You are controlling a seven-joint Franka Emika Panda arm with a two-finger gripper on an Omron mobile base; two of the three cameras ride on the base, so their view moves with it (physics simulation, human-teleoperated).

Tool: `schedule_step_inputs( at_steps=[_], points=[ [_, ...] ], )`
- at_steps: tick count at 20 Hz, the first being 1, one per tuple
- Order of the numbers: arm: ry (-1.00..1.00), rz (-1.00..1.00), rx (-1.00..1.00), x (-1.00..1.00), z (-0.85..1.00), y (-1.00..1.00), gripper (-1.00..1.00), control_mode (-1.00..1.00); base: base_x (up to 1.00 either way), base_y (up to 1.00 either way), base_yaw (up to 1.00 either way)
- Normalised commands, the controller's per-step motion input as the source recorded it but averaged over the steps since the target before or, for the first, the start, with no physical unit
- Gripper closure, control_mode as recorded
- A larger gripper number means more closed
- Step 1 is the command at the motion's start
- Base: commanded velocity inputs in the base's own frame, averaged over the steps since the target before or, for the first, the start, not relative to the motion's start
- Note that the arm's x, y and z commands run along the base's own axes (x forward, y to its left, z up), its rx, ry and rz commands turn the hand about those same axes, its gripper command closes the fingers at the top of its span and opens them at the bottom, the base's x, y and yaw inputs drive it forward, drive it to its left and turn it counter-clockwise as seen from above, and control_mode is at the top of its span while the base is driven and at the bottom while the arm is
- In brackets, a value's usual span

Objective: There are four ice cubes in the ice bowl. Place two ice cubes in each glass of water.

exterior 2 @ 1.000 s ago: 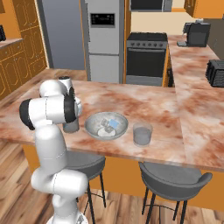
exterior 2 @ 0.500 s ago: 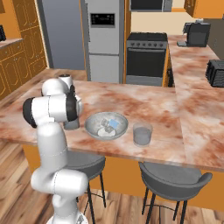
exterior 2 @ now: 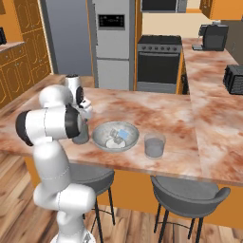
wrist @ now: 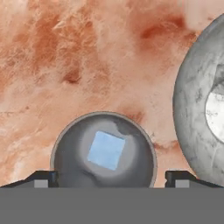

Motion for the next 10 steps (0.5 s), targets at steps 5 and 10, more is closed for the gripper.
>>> schedule_step_inputs(
  at_steps=[5,10],
  points=[
    [-0.02,0.00,0.00,0.00,0.20,-1.00,-1.00,-1.00,0.00,0.00,0.00],
    [0.03,0.00,-0.05,0.00,0.00,-1.00,-1.00,-1.00,0.00,0.00,0.00]
  ],
)
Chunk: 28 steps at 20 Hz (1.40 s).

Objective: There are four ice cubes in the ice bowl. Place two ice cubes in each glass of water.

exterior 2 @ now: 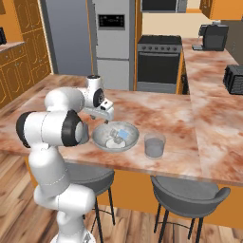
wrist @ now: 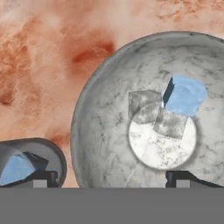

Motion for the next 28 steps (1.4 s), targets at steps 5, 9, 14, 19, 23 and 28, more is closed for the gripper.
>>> schedule_step_inputs(
  at_steps=[5,9,14,19,23,28],
  points=[
    [0.00,0.00,-0.02,-0.13,-0.12,-1.00,-1.00,-1.00,0.00,0.00,0.00],
    [-0.03,0.01,0.00,0.05,-0.17,-0.84,-1.00,-1.00,0.00,0.00,0.00],
    [0.00,0.03,0.00,0.36,-0.28,-0.36,-1.00,-1.00,0.00,0.00,0.00],
    [0.00,0.00,0.00,0.33,-0.30,0.00,-1.00,-1.00,0.00,0.00,0.00],
    [0.04,0.00,0.00,0.14,-0.29,0.07,-1.00,-1.00,0.00,0.00,0.00],
    [0.08,0.00,0.00,-0.04,-0.35,0.00,-1.00,-1.00,0.00,0.00,0.00]
  ],
)
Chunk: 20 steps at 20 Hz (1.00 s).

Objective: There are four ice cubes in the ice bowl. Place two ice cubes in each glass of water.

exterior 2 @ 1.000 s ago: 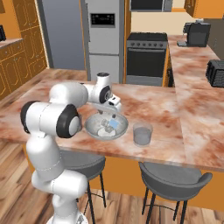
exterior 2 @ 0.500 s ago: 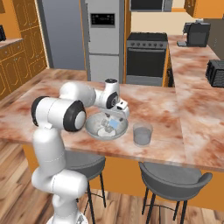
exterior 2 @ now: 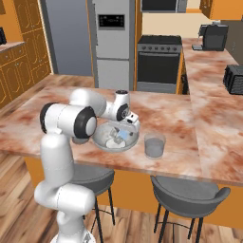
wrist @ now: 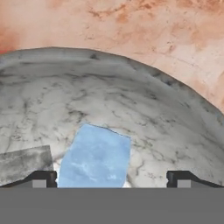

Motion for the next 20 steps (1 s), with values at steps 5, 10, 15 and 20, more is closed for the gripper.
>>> schedule_step_inputs(
  at_steps=[5,10,15,20],
  points=[
    [0.07,0.00,0.00,-0.06,-0.23,0.05,-1.00,-1.00,0.00,0.00,0.00],
    [0.00,0.00,0.00,0.19,-0.19,0.12,-1.00,-1.00,0.00,0.00,0.00],
    [0.00,0.00,0.00,0.02,-0.34,0.05,1.00,-1.00,0.00,0.00,0.00],
    [0.01,0.00,0.00,-0.52,-0.09,0.02,1.00,-1.00,0.00,0.00,0.00]
  ],
)
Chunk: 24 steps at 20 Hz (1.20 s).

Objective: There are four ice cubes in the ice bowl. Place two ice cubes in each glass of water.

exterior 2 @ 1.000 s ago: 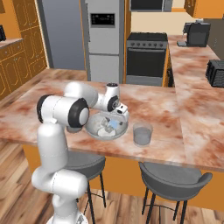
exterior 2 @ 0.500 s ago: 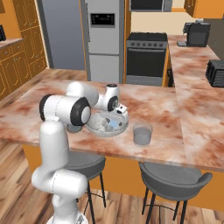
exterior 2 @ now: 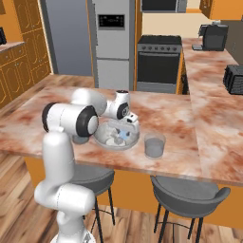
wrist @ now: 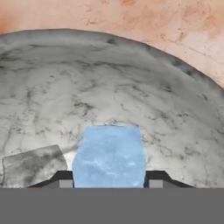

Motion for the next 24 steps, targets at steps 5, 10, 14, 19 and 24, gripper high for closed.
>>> schedule_step_inputs(
  at_steps=[5,10,14,19,24],
  points=[
    [0.00,-0.02,0.08,-0.58,0.57,0.07,1.00,-1.00,0.00,0.00,0.00],
    [0.00,0.00,0.01,-0.28,1.00,0.60,1.00,-1.00,0.00,0.00,0.00],
    [0.00,0.00,0.00,-0.03,0.80,1.00,1.00,-1.00,0.00,0.00,0.00],
    [-0.01,0.00,0.00,-0.02,0.22,1.00,1.00,-1.00,0.00,0.00,0.00],
    [-0.04,0.00,0.00,-0.19,-0.07,1.00,1.00,-1.00,0.00,0.00,0.00]
  ],
)
